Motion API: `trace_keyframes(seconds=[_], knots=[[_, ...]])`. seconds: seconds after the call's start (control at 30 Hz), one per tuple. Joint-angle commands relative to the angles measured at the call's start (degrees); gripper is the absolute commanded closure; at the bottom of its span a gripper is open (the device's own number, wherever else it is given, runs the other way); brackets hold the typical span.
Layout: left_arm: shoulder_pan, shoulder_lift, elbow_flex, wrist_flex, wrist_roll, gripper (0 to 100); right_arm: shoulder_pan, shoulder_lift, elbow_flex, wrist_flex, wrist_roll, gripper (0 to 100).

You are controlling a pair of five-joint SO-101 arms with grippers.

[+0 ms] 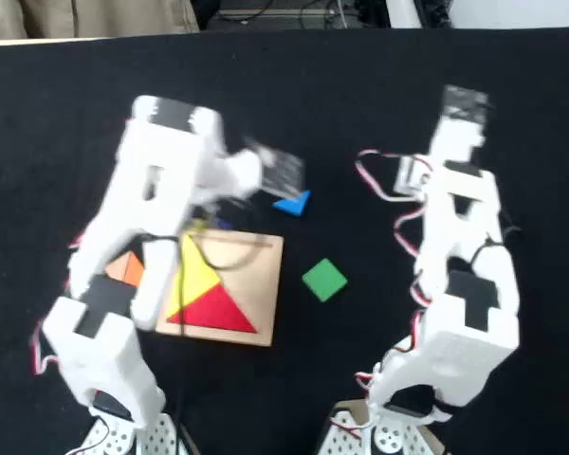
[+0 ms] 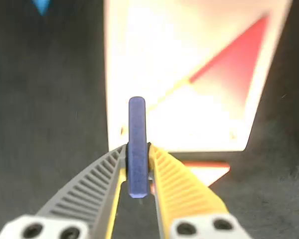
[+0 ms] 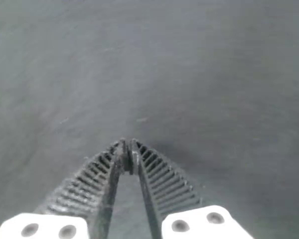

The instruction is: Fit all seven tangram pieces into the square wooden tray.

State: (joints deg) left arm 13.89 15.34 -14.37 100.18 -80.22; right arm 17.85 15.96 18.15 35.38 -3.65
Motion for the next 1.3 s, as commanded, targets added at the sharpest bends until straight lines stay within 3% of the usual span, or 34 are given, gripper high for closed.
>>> trace_keyframes(seconds=[0.0,0.17,0.43,0.77,0.87,1.03,1.27], knots=[[11.8,-1.2,0.6,0.7,-1.3,97,2.0,-0.3,-3.5,-1.2,-2.4,98.6],[16.5,6.3,0.0,0.4,-3.5,97,1.9,-0.3,-3.5,-1.2,-2.3,98.6],[13.6,14.7,-2.6,0.4,-5.3,97,0.9,-0.3,-3.5,-1.2,-2.1,98.6],[12.3,15.6,-4.6,0.1,-7.7,97,0.6,-0.3,-3.5,-1.2,-2.1,98.6],[11.7,15.6,-5.4,-0.7,-7.1,91,0.6,-0.3,-3.5,-1.2,-2.1,98.6],[11.2,15.6,-5.1,-5.8,1.1,74,0.6,-0.3,-3.5,-1.2,-2.1,98.5],[9.4,15.0,-5.5,-10.4,1.7,74,0.6,-0.3,-3.5,-1.2,-2.1,98.5]])
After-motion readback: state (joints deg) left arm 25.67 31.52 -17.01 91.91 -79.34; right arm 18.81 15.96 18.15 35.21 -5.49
